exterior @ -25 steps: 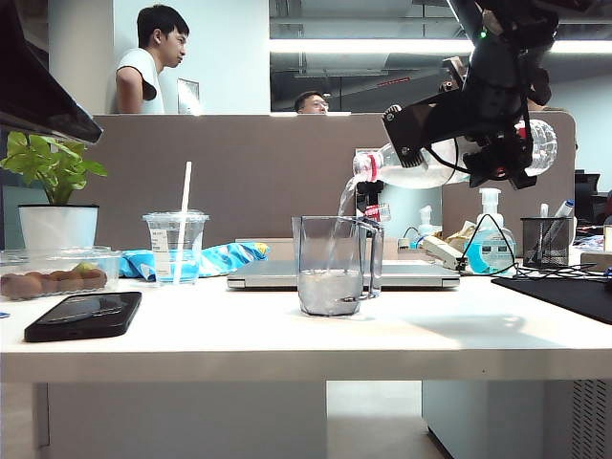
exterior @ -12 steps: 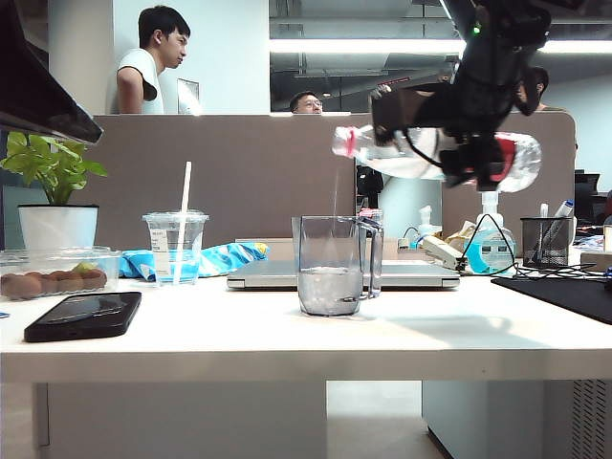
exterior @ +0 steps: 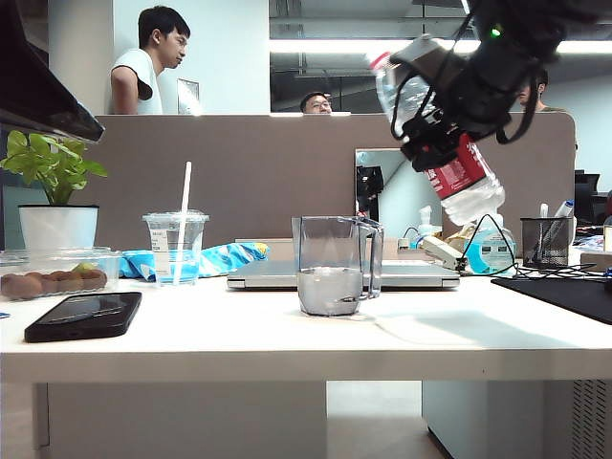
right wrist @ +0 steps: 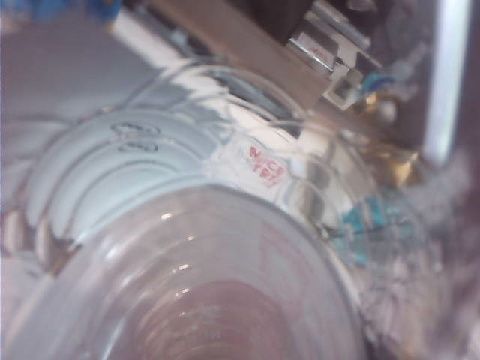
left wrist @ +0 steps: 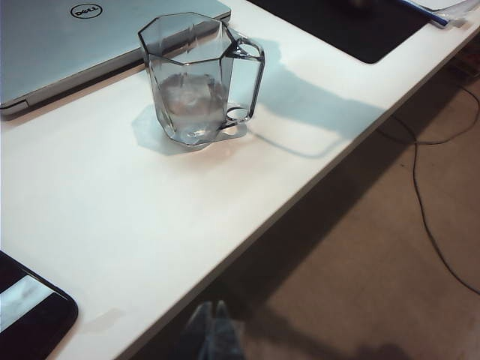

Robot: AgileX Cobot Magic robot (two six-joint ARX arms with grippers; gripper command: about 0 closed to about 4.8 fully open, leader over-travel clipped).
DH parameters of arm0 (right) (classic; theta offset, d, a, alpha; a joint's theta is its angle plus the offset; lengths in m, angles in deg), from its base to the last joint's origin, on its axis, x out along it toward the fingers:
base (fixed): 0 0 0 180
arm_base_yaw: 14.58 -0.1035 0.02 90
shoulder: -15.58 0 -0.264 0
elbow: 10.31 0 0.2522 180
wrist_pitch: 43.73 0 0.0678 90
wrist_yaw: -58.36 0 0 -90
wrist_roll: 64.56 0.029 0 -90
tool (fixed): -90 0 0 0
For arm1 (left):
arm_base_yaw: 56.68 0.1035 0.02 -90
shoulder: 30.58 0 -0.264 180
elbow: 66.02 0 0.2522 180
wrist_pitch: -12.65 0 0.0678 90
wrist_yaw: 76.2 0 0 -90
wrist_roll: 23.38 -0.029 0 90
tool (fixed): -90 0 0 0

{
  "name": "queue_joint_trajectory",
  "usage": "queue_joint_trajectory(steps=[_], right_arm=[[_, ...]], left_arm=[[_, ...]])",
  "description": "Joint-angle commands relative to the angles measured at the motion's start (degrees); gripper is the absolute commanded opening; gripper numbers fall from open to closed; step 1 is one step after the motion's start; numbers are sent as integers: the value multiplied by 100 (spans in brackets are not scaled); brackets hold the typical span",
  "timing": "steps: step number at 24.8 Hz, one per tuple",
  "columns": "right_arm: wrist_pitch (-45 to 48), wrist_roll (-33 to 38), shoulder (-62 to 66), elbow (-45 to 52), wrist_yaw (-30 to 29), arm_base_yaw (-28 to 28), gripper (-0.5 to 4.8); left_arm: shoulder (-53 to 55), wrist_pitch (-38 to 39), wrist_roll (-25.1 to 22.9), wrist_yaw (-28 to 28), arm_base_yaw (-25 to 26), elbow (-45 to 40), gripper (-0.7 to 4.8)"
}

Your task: Pick up the mineral water bottle on the table and pour water into the mug until it's half full.

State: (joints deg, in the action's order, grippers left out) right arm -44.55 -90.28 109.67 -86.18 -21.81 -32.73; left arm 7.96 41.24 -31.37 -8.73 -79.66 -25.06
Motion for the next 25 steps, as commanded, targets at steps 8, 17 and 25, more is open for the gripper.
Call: queue_joint_trajectory(steps=[8, 17, 25], right_arm=[[4210, 1891, 267, 1878, -723, 199, 252], [5556, 2321, 1307, 2068, -901, 199, 252], [5285, 2337, 1403, 2070, -1016, 197, 252]], left_arm=[[-13, -76, -31, -66, 4, 26, -4], [-13, -81, -42, -66, 4, 26, -4], [-13, -79, -39, -68, 4, 26, -4]])
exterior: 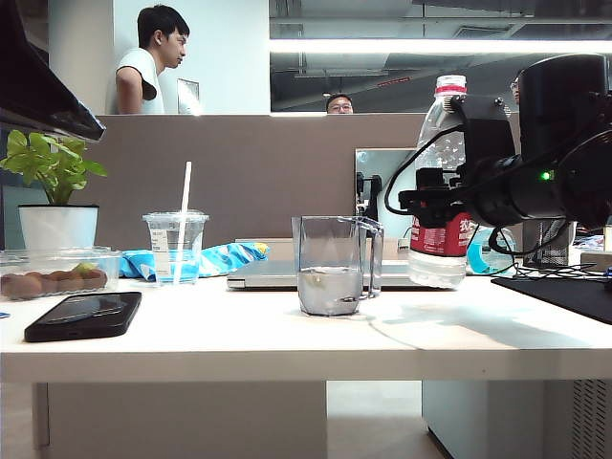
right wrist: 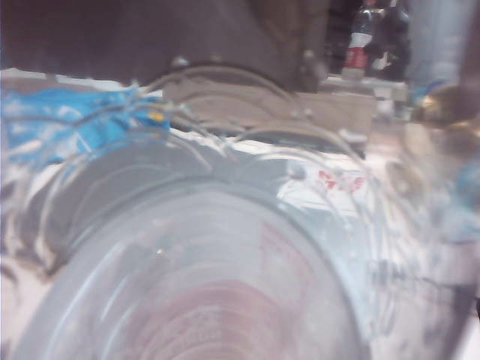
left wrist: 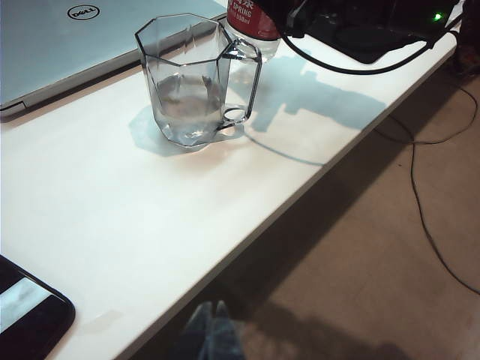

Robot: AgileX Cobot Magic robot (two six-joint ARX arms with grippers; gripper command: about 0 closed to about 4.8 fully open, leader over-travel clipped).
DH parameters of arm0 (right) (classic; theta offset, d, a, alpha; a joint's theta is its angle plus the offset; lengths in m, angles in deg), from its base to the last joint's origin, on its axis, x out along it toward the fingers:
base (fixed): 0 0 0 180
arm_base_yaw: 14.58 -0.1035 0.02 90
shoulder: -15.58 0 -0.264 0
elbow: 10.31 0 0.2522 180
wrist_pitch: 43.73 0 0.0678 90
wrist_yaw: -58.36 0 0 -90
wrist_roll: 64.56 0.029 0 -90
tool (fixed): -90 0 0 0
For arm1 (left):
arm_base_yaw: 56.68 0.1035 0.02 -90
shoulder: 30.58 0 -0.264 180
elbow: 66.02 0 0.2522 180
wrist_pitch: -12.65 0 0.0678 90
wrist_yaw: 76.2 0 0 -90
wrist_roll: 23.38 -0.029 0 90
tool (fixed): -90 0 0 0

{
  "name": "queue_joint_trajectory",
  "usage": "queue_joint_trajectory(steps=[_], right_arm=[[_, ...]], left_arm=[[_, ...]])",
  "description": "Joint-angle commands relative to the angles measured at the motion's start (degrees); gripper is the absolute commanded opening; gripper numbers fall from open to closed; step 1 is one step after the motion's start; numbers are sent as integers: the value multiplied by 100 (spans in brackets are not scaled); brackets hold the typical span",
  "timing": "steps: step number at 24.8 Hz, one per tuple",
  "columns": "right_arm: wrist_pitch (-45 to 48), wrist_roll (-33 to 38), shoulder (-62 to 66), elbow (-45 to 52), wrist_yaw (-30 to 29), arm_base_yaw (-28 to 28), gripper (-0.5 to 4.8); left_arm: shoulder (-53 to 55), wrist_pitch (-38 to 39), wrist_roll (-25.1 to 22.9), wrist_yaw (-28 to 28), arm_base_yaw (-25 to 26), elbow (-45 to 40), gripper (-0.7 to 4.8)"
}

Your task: Pick up the mineral water bottle on the table and pour water into the mug until it's half full.

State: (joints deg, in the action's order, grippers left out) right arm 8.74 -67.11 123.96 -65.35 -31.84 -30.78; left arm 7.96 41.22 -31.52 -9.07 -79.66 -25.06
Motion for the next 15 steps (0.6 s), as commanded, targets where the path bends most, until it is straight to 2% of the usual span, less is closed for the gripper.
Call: queue_joint_trajectory(steps=[1, 13, 15], right_arm=[[-72, 20, -24, -13, -13, 2, 252], [-24, 20, 175, -13, -20, 2, 257], [-35, 20, 175, -13, -22, 2, 322]], left_arm=[[-13, -74, -22, -33, 4, 26, -4], [-13, -76, -22, -31, 4, 26, -5], [-13, -76, -22, -33, 4, 26, -5]])
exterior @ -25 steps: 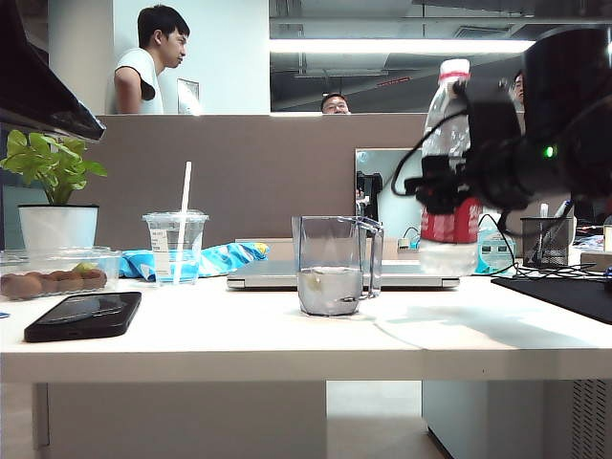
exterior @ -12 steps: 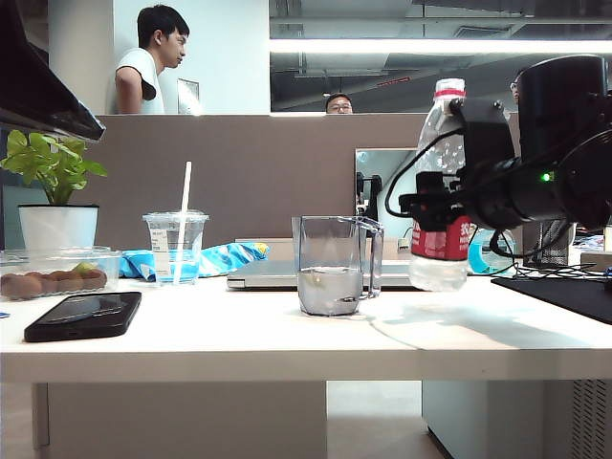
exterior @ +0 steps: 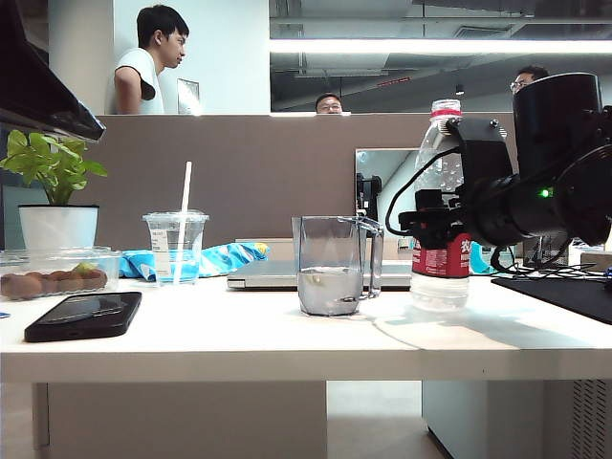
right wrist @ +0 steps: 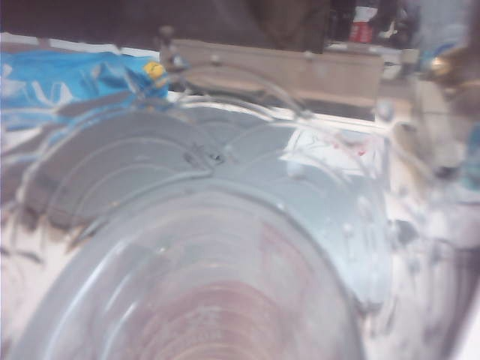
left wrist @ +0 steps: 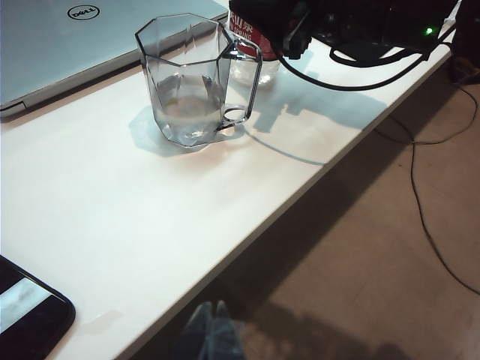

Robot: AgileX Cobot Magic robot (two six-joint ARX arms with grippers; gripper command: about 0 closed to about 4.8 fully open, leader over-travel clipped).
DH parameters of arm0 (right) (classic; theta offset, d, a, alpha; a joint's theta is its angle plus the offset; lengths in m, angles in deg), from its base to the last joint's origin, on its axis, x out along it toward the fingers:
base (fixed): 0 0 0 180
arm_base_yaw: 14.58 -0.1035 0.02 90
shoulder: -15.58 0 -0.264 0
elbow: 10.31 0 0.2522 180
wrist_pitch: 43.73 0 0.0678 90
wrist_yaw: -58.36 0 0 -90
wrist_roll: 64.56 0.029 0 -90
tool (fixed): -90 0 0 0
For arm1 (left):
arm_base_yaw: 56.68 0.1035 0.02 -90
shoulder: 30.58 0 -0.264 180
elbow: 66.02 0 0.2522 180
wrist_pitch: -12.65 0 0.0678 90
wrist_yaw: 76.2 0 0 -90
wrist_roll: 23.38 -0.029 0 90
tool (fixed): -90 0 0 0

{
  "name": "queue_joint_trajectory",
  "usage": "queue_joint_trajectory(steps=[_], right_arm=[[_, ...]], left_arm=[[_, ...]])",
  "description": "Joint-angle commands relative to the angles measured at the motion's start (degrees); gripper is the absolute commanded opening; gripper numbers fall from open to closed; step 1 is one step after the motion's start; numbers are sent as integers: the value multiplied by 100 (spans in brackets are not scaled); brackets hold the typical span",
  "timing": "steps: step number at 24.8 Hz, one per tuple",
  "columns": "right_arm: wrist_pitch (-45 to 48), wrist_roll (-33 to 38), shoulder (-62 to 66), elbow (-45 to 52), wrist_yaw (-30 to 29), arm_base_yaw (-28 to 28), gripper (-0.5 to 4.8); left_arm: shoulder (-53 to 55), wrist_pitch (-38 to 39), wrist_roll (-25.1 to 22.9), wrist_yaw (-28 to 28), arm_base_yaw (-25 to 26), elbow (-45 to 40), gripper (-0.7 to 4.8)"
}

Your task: Pick up the mineral water bottle on the table and pour water into the mug until it's half full.

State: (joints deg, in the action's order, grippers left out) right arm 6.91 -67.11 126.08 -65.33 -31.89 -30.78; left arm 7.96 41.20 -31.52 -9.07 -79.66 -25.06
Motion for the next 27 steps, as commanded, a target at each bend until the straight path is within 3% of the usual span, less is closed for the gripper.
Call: queue_joint_trajectory(steps=[1, 6, 9, 19, 25, 26, 27], right_arm=[[140, 20, -37, -15, -17, 2, 344], [146, 20, -42, -15, -271, 2, 407], [136, 20, -61, -15, -269, 2, 479], [146, -72, -629, 507, -70, 2, 479], [210, -68, -1598, 1438, -72, -2, 479], [192, -68, -1814, 1591, -63, -2, 470], [151, -68, -2083, 1770, -15, -4, 403]], left_arm=[[-13, -74, -22, -31, 4, 26, -5], [-13, -74, -22, -31, 4, 26, -5], [-13, -116, -22, -31, 4, 26, -5], [-352, -404, 0, 570, 4, 55, -5], [-1572, 44, 15, 1333, 7, 129, -5], [-1799, 164, 17, 1475, 7, 136, -5], [-2028, 282, 20, 1633, 7, 136, -5]])
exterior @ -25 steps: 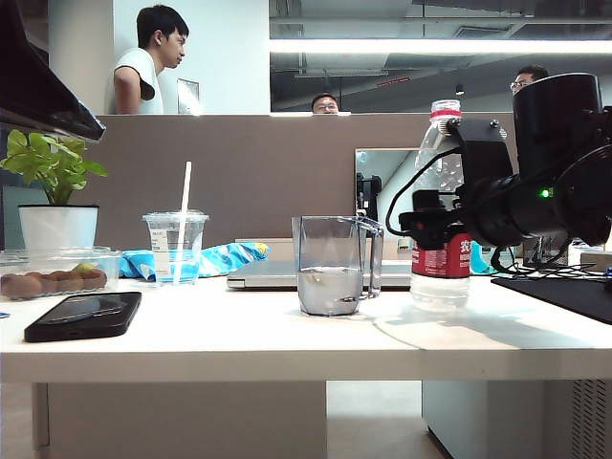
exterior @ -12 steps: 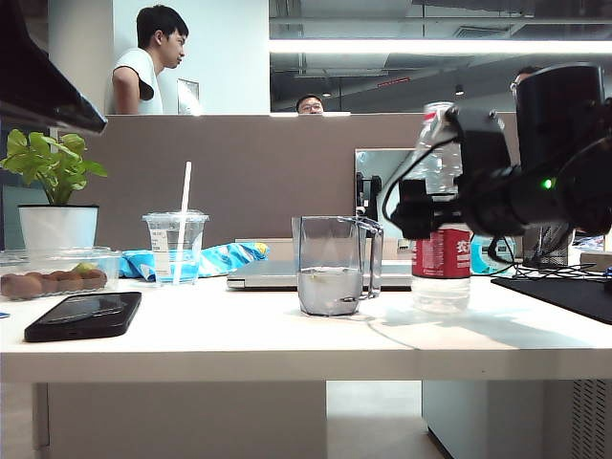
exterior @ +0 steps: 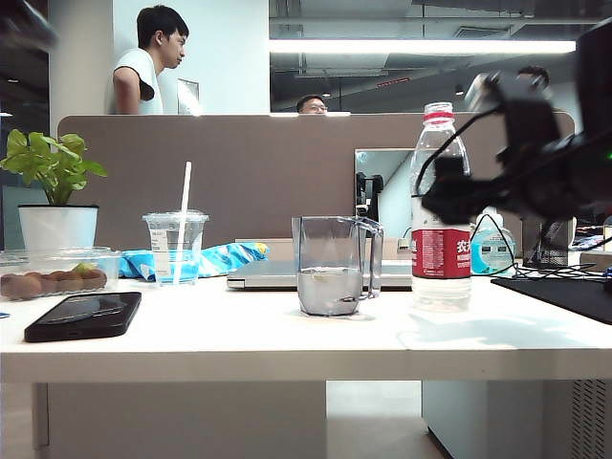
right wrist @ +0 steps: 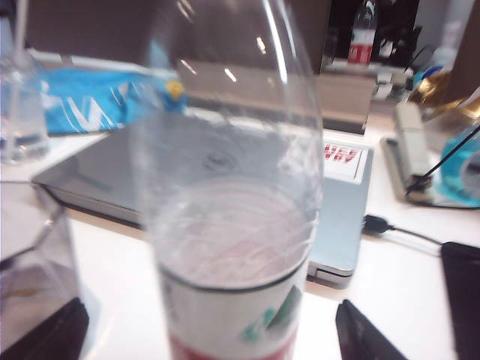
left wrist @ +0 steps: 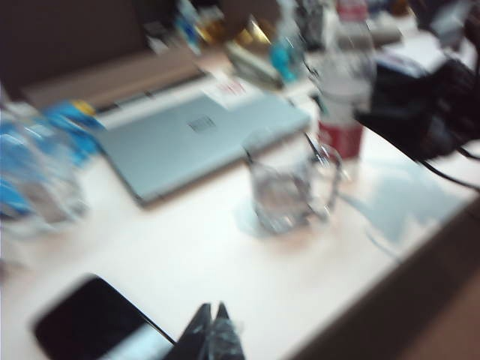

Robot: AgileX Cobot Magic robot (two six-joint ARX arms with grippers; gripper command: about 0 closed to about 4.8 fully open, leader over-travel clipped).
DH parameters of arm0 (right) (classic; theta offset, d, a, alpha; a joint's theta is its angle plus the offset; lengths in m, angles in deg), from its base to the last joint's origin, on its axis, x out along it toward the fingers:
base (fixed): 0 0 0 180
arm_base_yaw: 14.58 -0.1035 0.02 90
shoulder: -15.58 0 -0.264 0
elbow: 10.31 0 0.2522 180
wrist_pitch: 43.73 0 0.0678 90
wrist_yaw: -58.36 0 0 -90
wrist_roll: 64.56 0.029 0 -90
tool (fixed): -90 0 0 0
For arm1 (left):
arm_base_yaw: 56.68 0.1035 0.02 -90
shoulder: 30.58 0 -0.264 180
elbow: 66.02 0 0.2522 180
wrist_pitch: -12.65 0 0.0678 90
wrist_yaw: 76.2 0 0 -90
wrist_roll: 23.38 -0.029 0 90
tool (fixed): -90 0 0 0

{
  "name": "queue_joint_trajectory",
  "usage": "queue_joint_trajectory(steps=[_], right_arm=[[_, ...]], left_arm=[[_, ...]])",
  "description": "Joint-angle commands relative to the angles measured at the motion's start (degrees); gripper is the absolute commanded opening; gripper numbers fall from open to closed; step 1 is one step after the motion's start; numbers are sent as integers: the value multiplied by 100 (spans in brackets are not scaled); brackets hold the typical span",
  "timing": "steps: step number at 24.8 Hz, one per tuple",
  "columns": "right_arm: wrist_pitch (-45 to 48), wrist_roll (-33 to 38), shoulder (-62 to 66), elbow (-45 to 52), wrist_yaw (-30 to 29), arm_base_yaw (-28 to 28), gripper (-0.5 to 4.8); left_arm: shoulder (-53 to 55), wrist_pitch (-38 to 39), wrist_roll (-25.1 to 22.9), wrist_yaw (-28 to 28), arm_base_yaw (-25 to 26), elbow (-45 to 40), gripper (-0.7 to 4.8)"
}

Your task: Pick up the mineral water bottle on the table and pour water into the mug until it's half full.

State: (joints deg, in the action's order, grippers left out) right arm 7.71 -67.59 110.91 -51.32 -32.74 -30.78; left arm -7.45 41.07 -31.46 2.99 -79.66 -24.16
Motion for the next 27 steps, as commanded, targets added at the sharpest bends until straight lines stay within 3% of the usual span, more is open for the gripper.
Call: queue_joint_trajectory(steps=[1, 4, 5, 6, 10, 12, 23, 27], right_arm=[[48, -20, -800, 514, 107, -4, 343], [0, -20, -1565, 938, 155, -4, 133], [-243, 24, -2076, 1134, 136, -4, 11], [-428, 31, -2302, 1193, 101, -4, -8], [-1851, 284, -3335, 1309, 94, -17, -6], [-2229, 374, -3571, 1307, 94, -22, -5], [-2315, 647, -3727, 1307, -306, -28, -5], [-2319, 114, -3727, 1307, -118, -28, -5]], left_arm=[[-763, 431, 13, 597, 7, 46, -5], [-1432, 656, 13, 903, 7, 44, -5], [-1821, 721, 9, 1093, 7, 44, -5], [-1956, 745, 7, 1209, 7, 44, -5], [-2269, 800, -28, 2363, 9, 44, -4], [-2258, 850, -26, 2629, 2, 33, -5], [-2260, 929, -26, 2616, 7, 33, -4], [-2260, 931, -28, 2621, 7, 33, -4]])
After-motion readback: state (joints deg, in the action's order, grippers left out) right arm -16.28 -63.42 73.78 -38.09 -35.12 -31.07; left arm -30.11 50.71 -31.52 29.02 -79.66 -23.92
